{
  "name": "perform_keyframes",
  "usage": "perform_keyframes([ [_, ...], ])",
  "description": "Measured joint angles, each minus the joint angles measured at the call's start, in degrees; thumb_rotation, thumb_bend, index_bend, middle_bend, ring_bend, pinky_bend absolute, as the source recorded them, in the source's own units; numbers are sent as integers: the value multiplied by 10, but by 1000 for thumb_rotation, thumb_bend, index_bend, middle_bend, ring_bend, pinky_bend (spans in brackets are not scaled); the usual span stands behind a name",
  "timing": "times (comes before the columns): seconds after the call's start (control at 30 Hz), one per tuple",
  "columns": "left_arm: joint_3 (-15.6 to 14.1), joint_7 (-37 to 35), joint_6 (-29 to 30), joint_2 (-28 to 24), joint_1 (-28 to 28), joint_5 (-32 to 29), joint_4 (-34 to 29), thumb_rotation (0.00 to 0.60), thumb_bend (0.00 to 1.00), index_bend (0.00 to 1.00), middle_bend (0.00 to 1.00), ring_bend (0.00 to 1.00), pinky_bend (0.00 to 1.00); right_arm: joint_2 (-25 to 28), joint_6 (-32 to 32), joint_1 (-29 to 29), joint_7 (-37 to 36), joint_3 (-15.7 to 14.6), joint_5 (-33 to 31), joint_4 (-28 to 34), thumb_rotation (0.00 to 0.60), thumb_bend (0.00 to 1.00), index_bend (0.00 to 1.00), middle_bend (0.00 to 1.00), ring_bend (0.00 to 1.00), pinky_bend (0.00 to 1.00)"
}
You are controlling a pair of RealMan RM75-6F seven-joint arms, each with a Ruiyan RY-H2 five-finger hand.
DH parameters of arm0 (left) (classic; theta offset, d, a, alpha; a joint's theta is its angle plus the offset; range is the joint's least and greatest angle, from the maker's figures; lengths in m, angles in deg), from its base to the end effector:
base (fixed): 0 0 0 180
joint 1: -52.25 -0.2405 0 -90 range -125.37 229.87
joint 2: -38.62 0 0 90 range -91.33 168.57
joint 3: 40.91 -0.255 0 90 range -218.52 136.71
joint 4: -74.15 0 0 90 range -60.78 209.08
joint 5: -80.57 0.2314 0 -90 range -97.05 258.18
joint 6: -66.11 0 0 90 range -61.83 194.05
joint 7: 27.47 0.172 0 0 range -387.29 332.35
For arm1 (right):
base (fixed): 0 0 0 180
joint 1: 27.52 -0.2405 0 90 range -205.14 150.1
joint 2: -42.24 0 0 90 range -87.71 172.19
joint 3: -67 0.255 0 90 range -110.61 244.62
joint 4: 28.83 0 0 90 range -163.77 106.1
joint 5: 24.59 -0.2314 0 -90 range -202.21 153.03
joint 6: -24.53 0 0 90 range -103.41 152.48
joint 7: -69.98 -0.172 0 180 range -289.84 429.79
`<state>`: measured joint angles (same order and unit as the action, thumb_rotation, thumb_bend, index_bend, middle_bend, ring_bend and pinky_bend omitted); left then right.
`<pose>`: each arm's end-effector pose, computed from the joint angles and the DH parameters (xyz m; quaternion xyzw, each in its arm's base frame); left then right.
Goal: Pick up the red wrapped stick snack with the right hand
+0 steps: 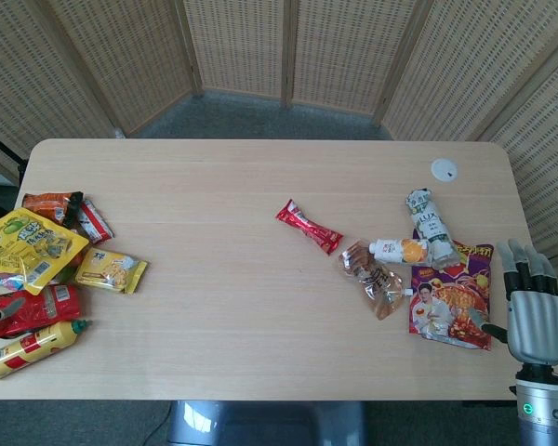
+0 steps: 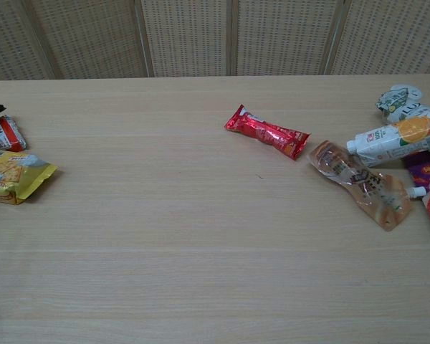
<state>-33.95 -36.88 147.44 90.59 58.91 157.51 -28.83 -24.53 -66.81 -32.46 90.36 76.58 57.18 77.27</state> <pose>-0.3061 0.2329 0.1981 -0.5246 -0.4464 -0.4250 0.5873 -0.2559 -0.2282 0.1474 0.5421 -0.3315 0.4099 0.6544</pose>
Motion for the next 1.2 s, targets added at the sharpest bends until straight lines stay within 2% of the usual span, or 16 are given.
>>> perform_keyframes([
  [0.5, 2, -2, 4, -3, -2, 3, -7, 600, 44, 101, 0, 0, 0, -11, 18, -6, 11, -8, -5, 2, 600, 0, 0, 0, 0, 0],
  [0.7, 5, -8, -1, -6, 0, -3, -5, 600, 45, 101, 0, 0, 0, -24, 55, -26, 22, -5, -24, 9, 600, 0, 0, 0, 0, 0],
  [0.97, 7, -13, -3, -6, 2, -5, -4, 600, 43, 101, 0, 0, 0, -78, 149, -111, 55, 37, -102, 19, 600, 0, 0, 0, 0, 0],
  [1.2, 9, -16, -6, -5, 2, -13, 0, 600, 45, 101, 0, 0, 0, -151, 215, -200, 86, 91, -211, -34, 600, 0, 0, 0, 0, 0],
])
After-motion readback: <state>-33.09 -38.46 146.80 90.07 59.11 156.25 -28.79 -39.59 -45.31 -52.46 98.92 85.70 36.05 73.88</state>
